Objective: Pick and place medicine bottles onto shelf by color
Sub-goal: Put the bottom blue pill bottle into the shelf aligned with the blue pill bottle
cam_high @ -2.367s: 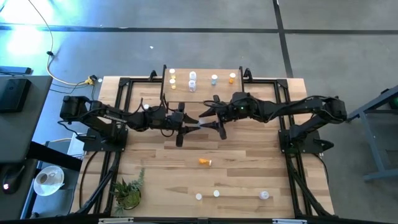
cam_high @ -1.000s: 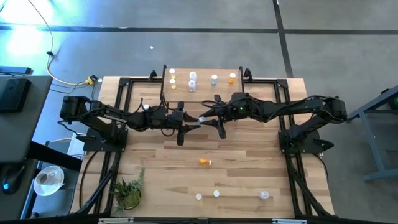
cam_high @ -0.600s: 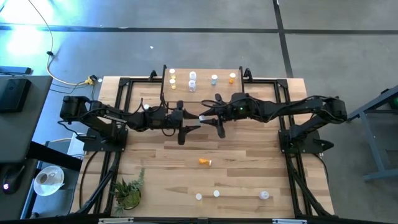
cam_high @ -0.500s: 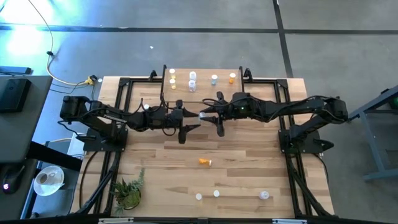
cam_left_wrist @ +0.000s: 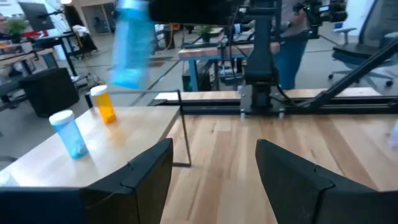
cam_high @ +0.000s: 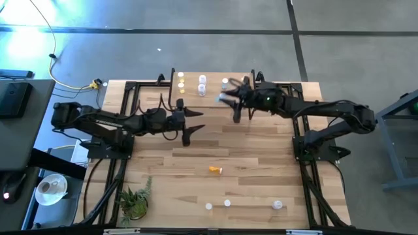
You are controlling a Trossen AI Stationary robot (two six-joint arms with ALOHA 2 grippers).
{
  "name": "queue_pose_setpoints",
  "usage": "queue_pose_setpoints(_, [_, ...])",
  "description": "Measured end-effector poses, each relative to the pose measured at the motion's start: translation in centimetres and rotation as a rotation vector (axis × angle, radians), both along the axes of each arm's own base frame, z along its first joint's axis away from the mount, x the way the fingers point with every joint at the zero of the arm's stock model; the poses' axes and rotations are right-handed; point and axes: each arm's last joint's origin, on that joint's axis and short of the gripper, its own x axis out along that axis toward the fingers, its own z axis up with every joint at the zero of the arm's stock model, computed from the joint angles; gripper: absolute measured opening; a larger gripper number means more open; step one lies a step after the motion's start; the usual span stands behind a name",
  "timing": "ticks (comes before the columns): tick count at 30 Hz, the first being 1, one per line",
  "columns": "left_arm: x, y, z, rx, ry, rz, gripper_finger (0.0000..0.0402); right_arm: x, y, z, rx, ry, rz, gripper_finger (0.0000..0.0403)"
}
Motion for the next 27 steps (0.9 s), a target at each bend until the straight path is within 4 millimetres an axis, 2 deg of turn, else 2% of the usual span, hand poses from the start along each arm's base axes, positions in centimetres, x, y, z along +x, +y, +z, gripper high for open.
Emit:
queue_pose_setpoints(9, [-2.2,-0.3,2.1,0.006,-0.013,0.024,0.0220,-1.0,-3.4,3.6,0.006,0.055,-0.153,0.0106])
queue_pose_setpoints(12, [-3.0,-0.4,2.3,-0.007,0.015,0.045,0.0220,-1.3,-4.0,3.9,0.032,0.067,-0.179,0.0106])
queue_pose_setpoints(18, [-4.0,-0.6,2.8,-0.030,0.024,0.054,0.0219,-1.1,-5.1,2.4,0.110,0.146,-0.213,0.0106])
queue_pose_setpoints(27, [-3.8,-0.7,2.6,-0.032,0.036,0.047,0.0219,1.5,-6.4,-1.6,0.159,0.275,-0.224,0.0106])
